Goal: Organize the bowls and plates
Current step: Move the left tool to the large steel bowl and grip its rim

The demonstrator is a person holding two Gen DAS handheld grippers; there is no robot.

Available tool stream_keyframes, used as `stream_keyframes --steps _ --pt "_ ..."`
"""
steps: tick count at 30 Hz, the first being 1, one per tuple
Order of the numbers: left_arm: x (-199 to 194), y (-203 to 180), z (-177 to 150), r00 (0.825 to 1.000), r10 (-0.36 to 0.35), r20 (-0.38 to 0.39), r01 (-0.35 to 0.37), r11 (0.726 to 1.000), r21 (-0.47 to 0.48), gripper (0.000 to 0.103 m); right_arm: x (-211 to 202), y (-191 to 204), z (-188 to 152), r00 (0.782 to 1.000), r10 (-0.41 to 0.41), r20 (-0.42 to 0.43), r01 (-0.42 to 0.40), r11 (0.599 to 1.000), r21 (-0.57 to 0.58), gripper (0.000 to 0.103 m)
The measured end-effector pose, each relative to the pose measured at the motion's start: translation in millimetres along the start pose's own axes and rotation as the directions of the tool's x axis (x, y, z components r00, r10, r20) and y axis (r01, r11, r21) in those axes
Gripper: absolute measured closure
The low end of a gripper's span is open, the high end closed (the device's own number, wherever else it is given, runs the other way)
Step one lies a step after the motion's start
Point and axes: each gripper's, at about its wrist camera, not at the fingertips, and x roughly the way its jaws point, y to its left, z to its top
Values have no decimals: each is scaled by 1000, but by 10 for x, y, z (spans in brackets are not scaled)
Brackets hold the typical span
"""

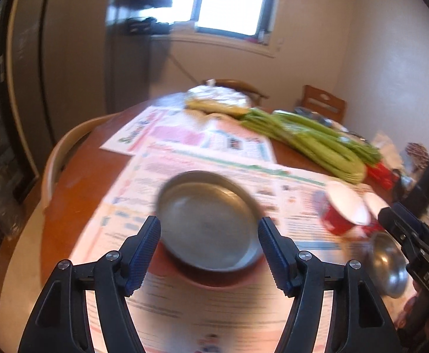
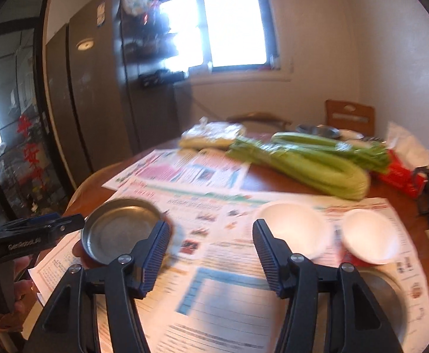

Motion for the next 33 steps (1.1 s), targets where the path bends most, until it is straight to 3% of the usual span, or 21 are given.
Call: stream_keyframes --steps 3,6,9,14,17,23,28,33 --pt "-74 -323 -34 997 -71 -1 71 997 39 32 -221 -268 -1 999 -23 25 22 999 41 41" --pt "-93 -643 -79 993 -118 -6 118 990 72 32 -486 -526 -22 996 -56 76 53 998 45 32" --pt "-69 -971 -141 977 -211 -43 214 973 90 31 -735 -813 -50 990 -62 130 49 994 101 27" --pt "-20 -1493 -201 962 -260 -78 269 950 160 31 -1056 -1259 -143 982 -70 177 34 979 199 18" --pt "45 -1769 -207 956 -275 -102 290 938 191 31 -1124 -1507 -232 986 -53 160 9 965 263 16" --pt "236 -2185 -306 944 -284 -168 318 921 225 31 -1188 -1744 -326 991 -89 96 64 969 240 16" --pt "440 -2331 -416 938 -264 -223 313 922 226 31 -1106 -1936 -416 996 -83 40 70 961 267 16" --pt "625 -2351 -516 928 -252 -276 314 926 211 31 -796 -1986 -644 990 -109 -89 128 962 240 16"
